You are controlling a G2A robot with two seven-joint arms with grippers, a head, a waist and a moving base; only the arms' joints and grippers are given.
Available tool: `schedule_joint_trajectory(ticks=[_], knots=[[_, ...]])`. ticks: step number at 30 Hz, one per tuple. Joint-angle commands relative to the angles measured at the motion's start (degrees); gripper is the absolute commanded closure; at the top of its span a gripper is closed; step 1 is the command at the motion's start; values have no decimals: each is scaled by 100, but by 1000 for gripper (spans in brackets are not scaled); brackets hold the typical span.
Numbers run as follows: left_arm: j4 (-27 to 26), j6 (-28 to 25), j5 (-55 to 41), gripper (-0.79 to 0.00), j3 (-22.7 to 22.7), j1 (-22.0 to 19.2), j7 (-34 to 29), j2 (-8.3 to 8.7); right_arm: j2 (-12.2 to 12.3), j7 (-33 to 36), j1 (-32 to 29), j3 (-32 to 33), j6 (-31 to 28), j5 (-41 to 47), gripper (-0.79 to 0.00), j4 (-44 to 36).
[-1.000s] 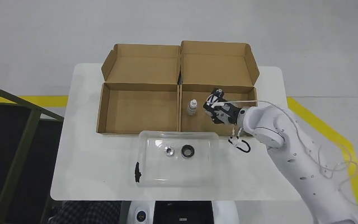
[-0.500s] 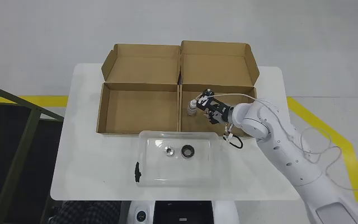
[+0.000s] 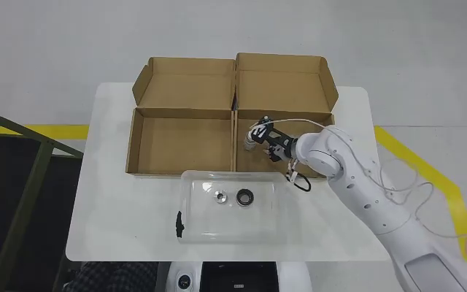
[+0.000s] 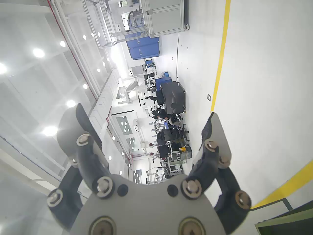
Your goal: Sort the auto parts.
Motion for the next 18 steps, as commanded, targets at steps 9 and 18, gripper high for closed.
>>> schedule_joint_trajectory(ticks=[9, 18], knots=[[0, 0, 0, -785, 0, 0, 0, 0, 35, 95, -83, 209, 19, -22, -376, -386], [0, 0, 0, -785, 0, 0, 0, 0, 223, 289, -636, 764, -92, -223, -416, -1728]])
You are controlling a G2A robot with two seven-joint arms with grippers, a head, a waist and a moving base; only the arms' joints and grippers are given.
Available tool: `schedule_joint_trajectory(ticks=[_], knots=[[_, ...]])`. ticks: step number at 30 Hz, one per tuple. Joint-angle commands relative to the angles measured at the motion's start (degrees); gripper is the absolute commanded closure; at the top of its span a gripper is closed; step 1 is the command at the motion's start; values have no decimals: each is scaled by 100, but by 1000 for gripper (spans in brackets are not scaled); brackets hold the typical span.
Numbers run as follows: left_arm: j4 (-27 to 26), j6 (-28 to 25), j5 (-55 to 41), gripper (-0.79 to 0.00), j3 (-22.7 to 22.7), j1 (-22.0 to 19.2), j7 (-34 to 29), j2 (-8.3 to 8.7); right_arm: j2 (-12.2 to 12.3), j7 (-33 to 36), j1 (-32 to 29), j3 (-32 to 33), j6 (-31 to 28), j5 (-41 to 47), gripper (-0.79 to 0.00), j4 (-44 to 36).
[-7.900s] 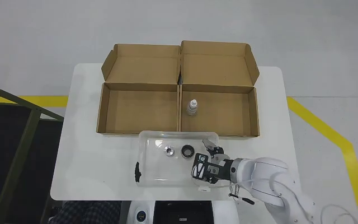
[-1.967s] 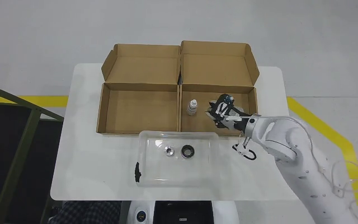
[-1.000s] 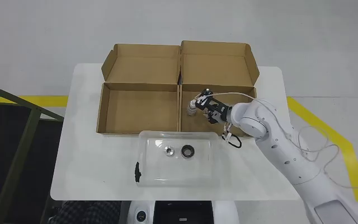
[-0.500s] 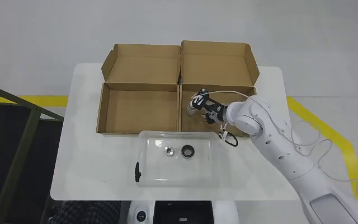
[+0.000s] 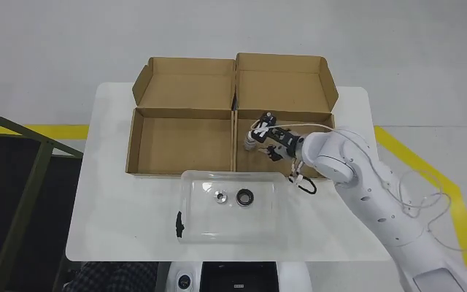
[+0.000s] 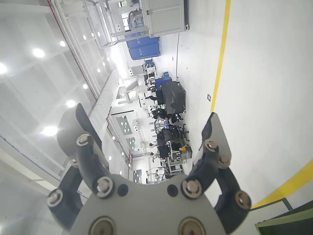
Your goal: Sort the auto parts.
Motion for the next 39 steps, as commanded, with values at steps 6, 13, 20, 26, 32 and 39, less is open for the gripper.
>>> schedule_joint_trajectory(ticks=[6, 13, 20, 26, 32, 39], knots=[[0, 0, 0, -785, 0, 0, 0, 0, 115, -44, -550, 309, -126, -121, -468, -1076], [0, 0, 0, -785, 0, 0, 0, 0, 175, -252, -1013, 300, -442, -254, -474, -1735], [0, 0, 0, -785, 0, 0, 0, 0, 201, -288, -1298, 58, -804, -432, -486, -1993], [0, 0, 0, -785, 0, 0, 0, 0, 215, -331, -1495, -151, -986, -650, -489, -2082], [0, 0, 0, -785, 0, 0, 0, 0, 224, -438, -1679, -354, -1100, -935, -480, -2002], [0, 0, 0, -785, 0, 0, 0, 0, 236, -467, -1773, -391, -1098, -1072, -526, -1810]])
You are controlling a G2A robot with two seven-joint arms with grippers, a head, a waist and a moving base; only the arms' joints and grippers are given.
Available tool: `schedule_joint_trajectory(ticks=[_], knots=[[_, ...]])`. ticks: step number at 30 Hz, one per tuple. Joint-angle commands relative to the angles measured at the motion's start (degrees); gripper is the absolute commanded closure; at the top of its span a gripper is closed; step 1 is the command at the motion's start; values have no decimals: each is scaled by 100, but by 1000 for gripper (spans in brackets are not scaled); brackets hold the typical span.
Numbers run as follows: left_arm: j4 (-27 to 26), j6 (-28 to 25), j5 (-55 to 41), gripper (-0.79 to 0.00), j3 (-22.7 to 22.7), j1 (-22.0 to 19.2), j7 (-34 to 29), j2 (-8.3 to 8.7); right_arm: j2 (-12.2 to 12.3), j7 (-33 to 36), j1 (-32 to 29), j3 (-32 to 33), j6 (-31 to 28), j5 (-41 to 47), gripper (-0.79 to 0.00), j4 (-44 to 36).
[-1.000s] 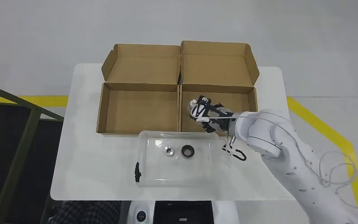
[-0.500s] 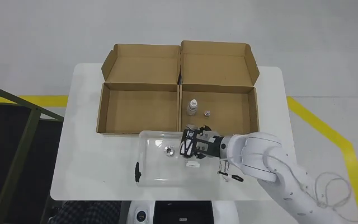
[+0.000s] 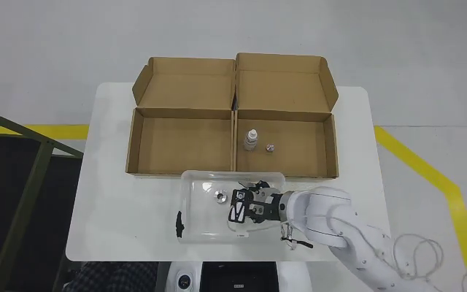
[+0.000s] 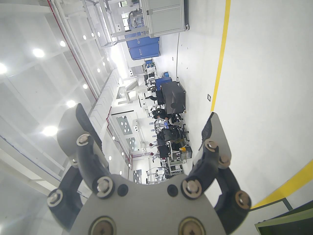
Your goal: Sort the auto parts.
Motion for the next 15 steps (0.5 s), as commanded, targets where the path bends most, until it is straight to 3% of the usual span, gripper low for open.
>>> schedule_joint_trajectory(ticks=[1, 15], knots=[[0, 0, 0, -785, 0, 0, 0, 0, 6, 13, -22, 14, 22, -32, -523, 9], [0, 0, 0, -785, 0, 0, 0, 0, -34, -57, 100, -156, -27, -42, -499, 417]])
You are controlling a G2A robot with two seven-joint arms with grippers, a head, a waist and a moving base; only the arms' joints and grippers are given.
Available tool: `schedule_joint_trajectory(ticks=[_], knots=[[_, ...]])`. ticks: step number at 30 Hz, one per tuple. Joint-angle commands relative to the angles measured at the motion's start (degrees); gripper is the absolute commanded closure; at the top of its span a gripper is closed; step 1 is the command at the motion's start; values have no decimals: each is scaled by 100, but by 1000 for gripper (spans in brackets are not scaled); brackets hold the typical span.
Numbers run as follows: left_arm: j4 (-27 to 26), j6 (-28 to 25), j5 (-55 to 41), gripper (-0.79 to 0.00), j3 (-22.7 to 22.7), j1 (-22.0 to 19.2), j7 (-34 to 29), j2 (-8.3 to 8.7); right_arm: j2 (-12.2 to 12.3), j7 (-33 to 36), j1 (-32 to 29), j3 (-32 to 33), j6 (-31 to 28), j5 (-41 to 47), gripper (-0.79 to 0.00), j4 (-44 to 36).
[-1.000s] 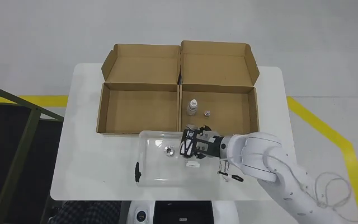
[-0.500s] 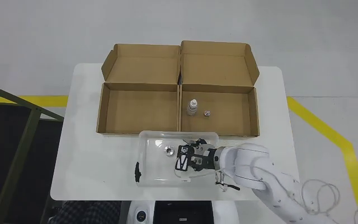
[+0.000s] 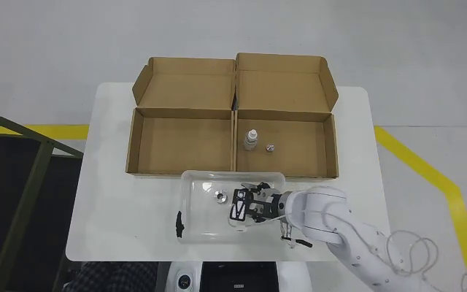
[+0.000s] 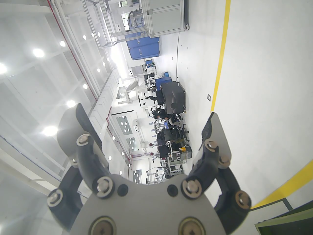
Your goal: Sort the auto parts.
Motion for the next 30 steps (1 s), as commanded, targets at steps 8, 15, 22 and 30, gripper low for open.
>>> schedule_joint_trajectory(ticks=[8, 15, 22, 30], knots=[[0, 0, 0, -785, 0, 0, 0, 0, -77, 31, 235, -242, 20, -3, -496, 330], [0, 0, 0, -785, 0, 0, 0, 0, -127, 25, 363, -357, 79, -5, -471, 519], [0, 0, 0, -785, 0, 0, 0, 0, -163, 45, 465, -437, 41, 40, -369, 684], [0, 0, 0, -785, 0, 0, 0, 0, -194, 108, 558, -495, 15, 74, 0, 739]])
